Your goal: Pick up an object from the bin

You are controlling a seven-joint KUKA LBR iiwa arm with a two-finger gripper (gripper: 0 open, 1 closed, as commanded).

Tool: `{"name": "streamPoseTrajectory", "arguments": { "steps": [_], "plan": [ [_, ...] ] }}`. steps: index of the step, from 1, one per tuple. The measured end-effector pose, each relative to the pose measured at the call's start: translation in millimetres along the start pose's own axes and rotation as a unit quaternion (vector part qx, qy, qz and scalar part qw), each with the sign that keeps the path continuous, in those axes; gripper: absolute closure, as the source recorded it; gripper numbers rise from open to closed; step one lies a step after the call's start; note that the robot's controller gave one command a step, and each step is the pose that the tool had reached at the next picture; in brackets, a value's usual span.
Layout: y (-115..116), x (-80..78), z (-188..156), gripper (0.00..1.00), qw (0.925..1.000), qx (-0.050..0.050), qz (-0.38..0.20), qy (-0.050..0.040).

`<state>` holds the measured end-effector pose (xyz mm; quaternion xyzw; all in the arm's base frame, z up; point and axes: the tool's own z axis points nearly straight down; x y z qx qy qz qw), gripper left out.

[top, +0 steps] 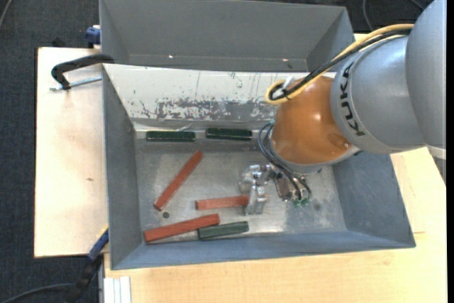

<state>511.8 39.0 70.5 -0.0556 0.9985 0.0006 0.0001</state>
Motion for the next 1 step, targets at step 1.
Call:
{"name": "streamPoseTrajectory", "arguments": {
  "steps": [1],
  "plan": [
    [-6.4, -0.9, -147.2, 1.00, 1.0000, 0.001, -0.006, -0.0070]
  ]
}}
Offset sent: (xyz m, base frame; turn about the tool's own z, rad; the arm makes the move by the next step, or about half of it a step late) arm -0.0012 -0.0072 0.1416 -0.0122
